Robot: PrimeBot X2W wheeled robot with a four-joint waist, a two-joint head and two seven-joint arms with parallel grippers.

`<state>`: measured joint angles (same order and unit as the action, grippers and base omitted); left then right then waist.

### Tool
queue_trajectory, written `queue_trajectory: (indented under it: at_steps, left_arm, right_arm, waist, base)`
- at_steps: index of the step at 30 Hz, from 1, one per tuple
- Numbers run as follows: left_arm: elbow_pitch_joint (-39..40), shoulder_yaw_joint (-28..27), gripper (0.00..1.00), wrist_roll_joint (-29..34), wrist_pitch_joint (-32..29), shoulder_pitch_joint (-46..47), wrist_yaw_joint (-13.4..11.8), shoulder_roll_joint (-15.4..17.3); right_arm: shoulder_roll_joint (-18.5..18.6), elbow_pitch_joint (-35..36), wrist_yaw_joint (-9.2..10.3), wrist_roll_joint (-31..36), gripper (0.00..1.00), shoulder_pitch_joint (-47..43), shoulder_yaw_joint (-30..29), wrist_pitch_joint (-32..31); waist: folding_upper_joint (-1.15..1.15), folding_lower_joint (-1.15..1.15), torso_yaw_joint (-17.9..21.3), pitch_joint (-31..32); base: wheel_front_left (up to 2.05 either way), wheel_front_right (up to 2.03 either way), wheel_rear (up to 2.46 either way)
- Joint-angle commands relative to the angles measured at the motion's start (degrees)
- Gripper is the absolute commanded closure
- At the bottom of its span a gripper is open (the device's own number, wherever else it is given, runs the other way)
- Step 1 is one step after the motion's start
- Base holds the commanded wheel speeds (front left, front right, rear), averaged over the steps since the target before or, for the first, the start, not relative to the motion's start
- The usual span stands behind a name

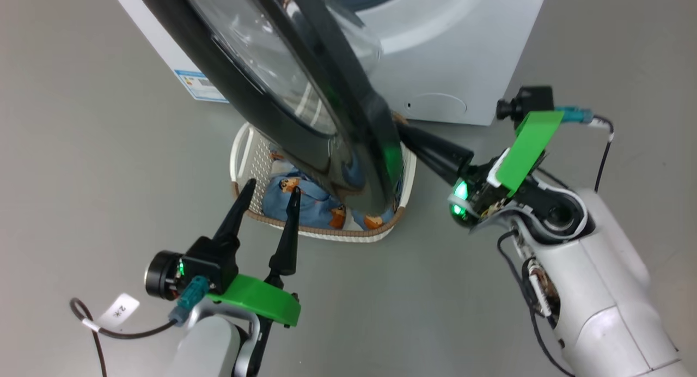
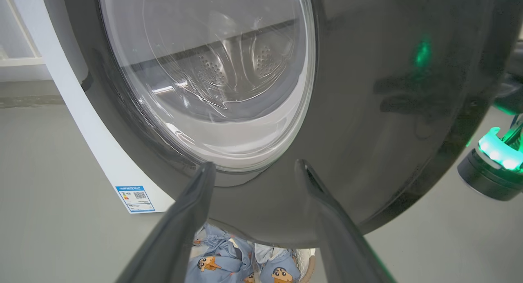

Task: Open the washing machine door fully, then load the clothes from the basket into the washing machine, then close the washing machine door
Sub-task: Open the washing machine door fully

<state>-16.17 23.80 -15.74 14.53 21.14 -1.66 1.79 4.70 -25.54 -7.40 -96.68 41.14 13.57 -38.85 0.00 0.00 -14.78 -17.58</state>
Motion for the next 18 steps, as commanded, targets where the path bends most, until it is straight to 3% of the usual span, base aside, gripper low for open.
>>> queue_trajectory:
  at_steps: [1, 18]
  left_arm:
    - [0.8, -1.8, 0.0, 0.0, 0.5, -0.6, 0.7, 1.1]
    - [-1.3, -1.9, 0.0, 0.2, 0.5, -3.8, 1.8, 1.1]
  right_arm:
    - [-1.8, 1.5, -0.09, -1.0, 1.0, -1.0, 2.7, 0.9]
    - [-1.8, -0.3, -0.09, -4.6, 1.0, -4.9, 10.8, 8.2]
  waist:
    - [0.0, 0.0, -1.0, 1.8]
    - [0.0, 0.0, -2.7, 7.7]
  base:
    - [0.0, 0.0, 0.0]
    - [0.0, 0.0, 0.0]
